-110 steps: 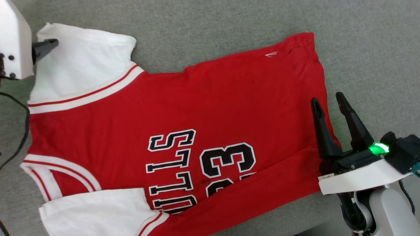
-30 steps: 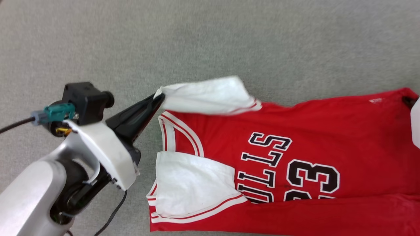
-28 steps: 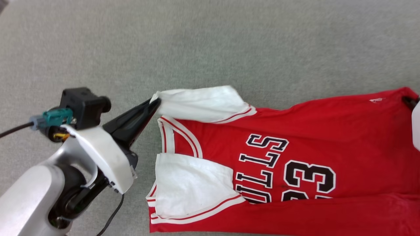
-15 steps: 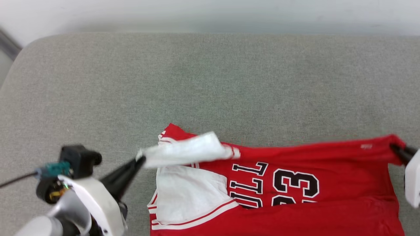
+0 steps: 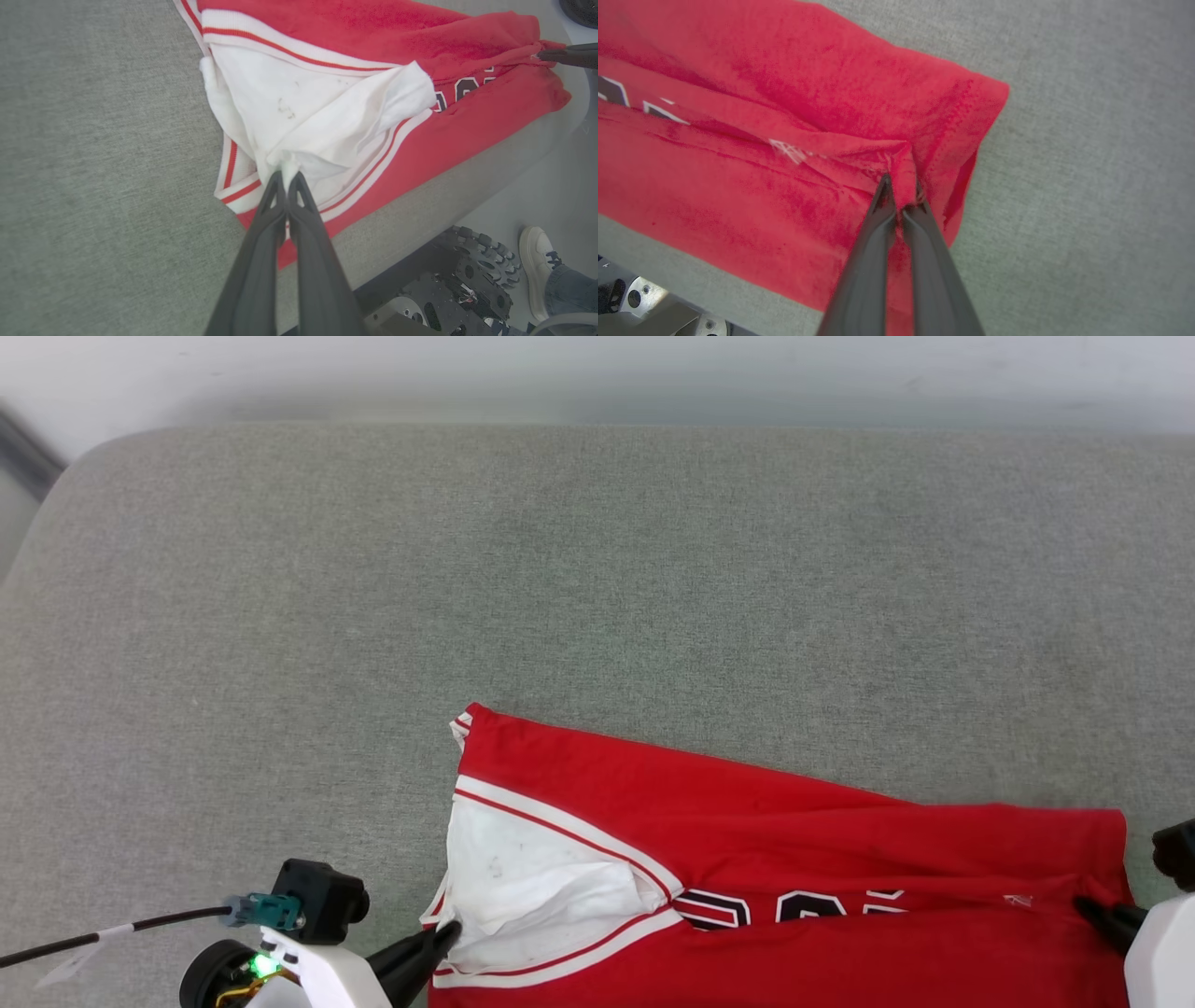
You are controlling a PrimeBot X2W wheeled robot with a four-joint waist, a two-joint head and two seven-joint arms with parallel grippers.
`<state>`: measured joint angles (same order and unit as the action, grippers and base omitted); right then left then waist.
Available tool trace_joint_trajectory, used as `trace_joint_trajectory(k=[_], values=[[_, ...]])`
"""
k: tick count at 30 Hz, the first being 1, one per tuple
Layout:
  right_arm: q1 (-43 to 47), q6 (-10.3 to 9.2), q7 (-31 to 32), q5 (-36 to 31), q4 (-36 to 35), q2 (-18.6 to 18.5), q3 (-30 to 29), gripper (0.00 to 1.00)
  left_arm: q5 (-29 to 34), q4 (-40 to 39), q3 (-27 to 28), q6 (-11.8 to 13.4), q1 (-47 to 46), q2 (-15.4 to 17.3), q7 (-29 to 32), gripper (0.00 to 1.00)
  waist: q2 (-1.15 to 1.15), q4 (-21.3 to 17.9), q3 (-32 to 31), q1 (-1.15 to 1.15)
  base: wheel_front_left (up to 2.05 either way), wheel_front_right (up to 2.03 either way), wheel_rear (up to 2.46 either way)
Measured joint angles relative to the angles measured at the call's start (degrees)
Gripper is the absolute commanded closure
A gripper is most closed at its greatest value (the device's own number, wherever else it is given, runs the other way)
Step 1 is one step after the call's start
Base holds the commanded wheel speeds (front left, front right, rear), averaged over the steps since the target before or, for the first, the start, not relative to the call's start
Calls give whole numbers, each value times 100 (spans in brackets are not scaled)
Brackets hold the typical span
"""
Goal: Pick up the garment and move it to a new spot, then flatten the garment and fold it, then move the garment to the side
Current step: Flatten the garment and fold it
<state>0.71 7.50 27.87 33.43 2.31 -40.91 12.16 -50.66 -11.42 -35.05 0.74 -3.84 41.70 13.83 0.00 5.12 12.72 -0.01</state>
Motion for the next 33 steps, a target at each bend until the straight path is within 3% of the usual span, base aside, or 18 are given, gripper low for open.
trace_joint_trajectory(k=[11, 12, 14, 15, 22, 26, 33], values=[[-350, 5, -476, 109, 502, -476, 951, 100, 244, 684, -371, -213, -159, -285, 37, 100, 0, -49, 83, 0, 0, 0, 0], [-388, 4, -501, 197, 557, -476, 999, 97, 290, 740, -404, -221, -194, -290, 37, 96, 0, -52, 79, 0, 0, 0, 0], [-442, 4, -544, 289, 625, -475, 1074, 0, 408, 859, -461, -223, -257, -305, 31, 38, 0, -59, 60, 0, 0, 0, 0], [-474, 3, -576, 344, 659, -475, 1112, 0, 499, 909, -498, -224, -270, -312, -2, 0, 0, -64, 43, 1, 0, 0, 0], [-553, 0, -673, 764, 590, -416, 1095, 0, 639, 993, -461, -174, -294, -460, -414, 0, 0, -99, -236, 1, 0, 0, 0], [-641, 0, -701, 1042, 357, -344, 745, 0, 806, 811, -233, -82, -337, -483, -962, 0, 0, -121, -446, 1, 0, 0, 0], [-455, 0, -349, 1178, 286, 172, -293, 0, 1294, 675, 326, 495, -344, -533, -2224, 0, 0, -118, -722, 1, 0, 0, 0]])
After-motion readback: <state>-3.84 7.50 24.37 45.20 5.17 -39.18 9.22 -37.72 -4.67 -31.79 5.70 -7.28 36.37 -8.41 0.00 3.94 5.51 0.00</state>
